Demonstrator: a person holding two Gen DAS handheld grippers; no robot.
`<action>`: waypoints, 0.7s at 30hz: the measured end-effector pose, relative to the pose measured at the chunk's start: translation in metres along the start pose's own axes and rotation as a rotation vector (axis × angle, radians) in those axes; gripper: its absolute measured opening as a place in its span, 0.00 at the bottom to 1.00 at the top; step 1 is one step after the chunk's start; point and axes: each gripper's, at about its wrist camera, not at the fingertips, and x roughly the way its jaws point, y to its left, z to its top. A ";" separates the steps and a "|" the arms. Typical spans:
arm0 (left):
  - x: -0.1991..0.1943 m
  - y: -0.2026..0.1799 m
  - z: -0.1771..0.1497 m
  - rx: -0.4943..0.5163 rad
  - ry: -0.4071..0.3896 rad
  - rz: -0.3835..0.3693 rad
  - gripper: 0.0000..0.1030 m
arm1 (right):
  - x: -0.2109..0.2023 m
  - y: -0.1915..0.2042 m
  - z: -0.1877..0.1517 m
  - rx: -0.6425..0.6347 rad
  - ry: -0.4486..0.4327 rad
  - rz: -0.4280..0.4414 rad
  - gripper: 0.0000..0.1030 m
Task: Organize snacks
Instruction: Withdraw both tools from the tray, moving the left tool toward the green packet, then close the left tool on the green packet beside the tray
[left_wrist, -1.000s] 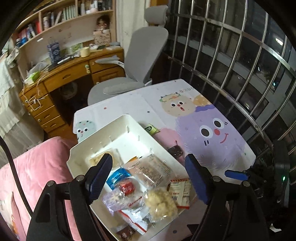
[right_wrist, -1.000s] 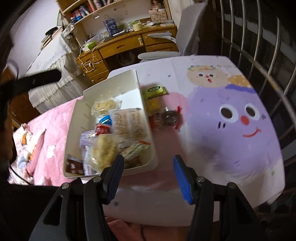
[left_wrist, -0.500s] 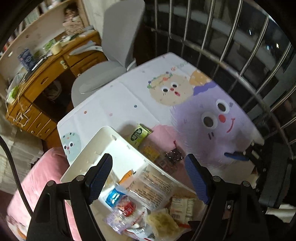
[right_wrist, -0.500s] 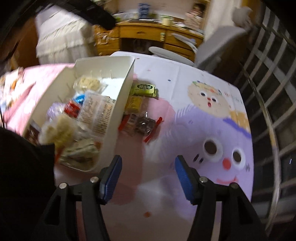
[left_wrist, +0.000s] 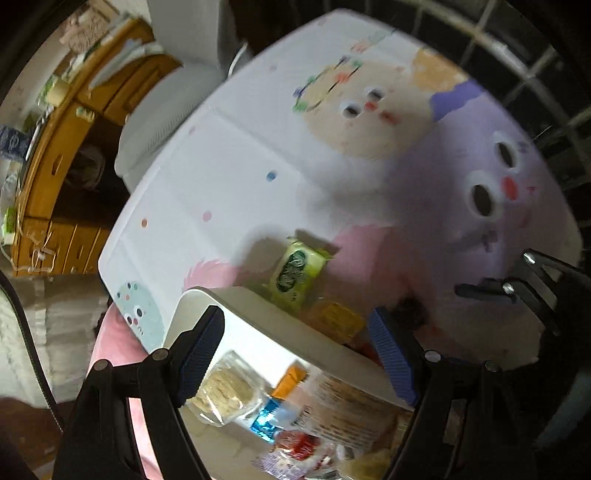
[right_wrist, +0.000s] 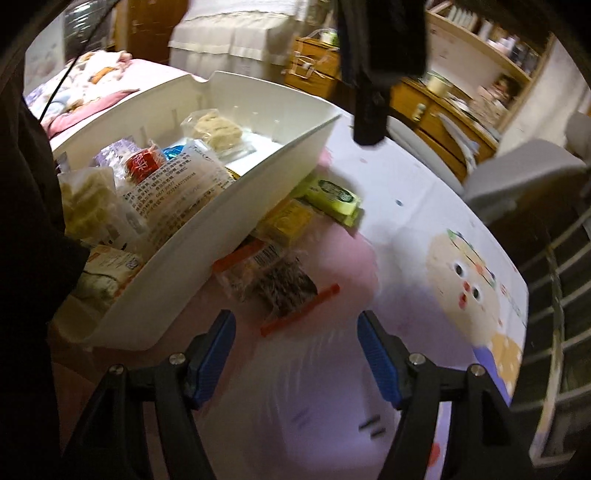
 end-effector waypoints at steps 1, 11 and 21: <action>0.008 0.002 0.005 -0.007 0.025 -0.002 0.77 | 0.004 -0.001 0.001 -0.009 -0.008 0.016 0.67; 0.064 0.002 0.039 0.037 0.150 -0.015 0.77 | 0.042 -0.013 0.009 -0.058 -0.025 0.151 0.67; 0.095 -0.004 0.055 0.106 0.214 0.003 0.77 | 0.060 -0.018 0.012 -0.061 -0.044 0.223 0.66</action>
